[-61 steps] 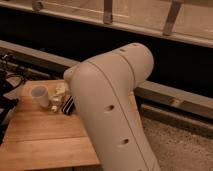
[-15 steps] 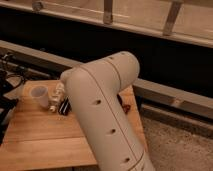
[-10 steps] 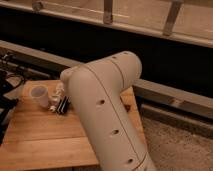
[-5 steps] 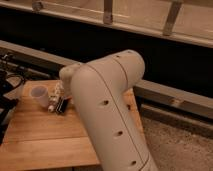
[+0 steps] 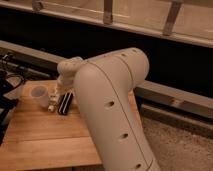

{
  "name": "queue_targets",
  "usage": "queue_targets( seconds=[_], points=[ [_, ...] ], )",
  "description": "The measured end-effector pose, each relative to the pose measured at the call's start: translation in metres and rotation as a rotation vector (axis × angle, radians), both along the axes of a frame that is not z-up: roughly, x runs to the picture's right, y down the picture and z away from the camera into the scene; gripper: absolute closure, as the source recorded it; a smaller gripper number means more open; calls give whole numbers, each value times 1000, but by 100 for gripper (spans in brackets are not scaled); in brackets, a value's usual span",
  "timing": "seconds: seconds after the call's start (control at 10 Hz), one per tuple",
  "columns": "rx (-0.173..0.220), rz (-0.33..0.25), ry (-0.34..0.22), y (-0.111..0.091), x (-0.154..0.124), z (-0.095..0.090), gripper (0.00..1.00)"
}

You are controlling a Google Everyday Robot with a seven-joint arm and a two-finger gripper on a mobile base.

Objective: Place the eraser in the ceramic cup

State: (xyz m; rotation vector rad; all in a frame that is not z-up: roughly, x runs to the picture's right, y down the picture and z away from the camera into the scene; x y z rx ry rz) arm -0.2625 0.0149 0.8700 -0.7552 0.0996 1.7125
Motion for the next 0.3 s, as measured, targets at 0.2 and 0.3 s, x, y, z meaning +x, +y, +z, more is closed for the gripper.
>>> queue_targets(
  seconds=[0.2, 0.3],
  points=[
    [-17, -22, 25, 2, -2, 0, 59],
    [-44, -44, 43, 8, -1, 4, 51]
  ],
)
